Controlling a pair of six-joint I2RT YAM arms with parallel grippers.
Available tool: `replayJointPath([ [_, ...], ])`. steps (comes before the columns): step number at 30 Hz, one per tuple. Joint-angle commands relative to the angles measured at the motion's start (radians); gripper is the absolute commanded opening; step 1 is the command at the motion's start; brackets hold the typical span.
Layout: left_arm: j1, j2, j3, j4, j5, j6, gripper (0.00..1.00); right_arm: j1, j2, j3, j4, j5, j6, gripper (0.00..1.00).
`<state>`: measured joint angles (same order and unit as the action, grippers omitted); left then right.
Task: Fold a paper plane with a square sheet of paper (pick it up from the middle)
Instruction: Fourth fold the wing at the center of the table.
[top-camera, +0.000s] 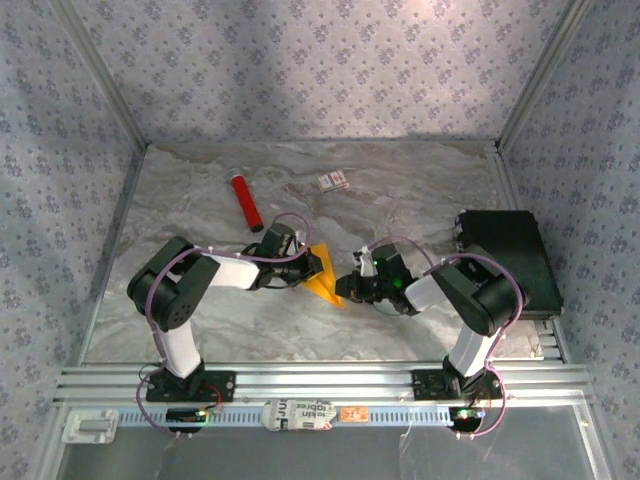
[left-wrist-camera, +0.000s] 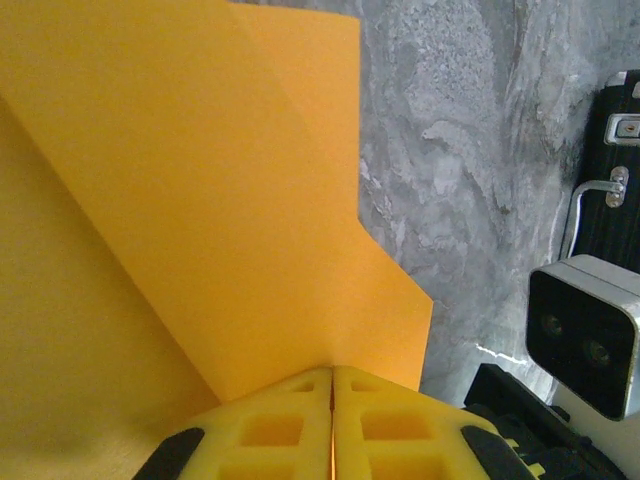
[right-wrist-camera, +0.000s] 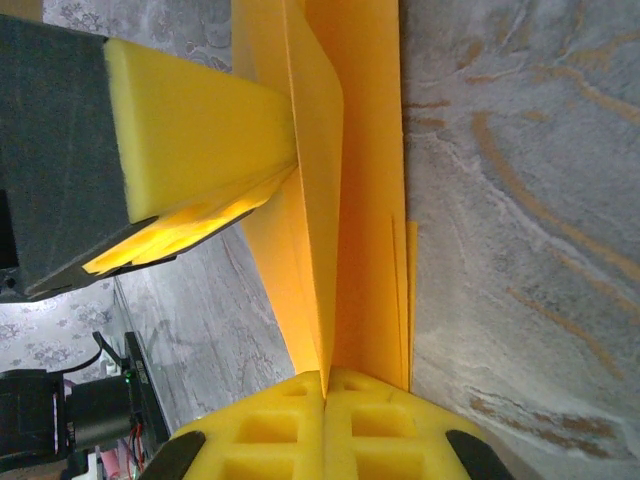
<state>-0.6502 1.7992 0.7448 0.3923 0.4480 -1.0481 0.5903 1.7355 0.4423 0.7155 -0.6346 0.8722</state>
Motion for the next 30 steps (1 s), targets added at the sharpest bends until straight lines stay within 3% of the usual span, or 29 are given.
replayJointPath([
  [1, 0.001, 0.023, 0.033, -0.031, -0.023, 0.006, 0.07, 0.017, 0.072, -0.011, -0.147, 0.041, -0.007, 0.04],
  [23, 0.002, 0.053, 0.098, -0.087, 0.032, 0.06, 0.09, 0.011, 0.08, -0.016, -0.14, 0.041, 0.007, 0.04],
  [30, 0.006, -0.107, 0.007, -0.123, -0.1, 0.077, 0.26, -0.013, 0.045, -0.015, -0.173, 0.03, -0.018, 0.04],
])
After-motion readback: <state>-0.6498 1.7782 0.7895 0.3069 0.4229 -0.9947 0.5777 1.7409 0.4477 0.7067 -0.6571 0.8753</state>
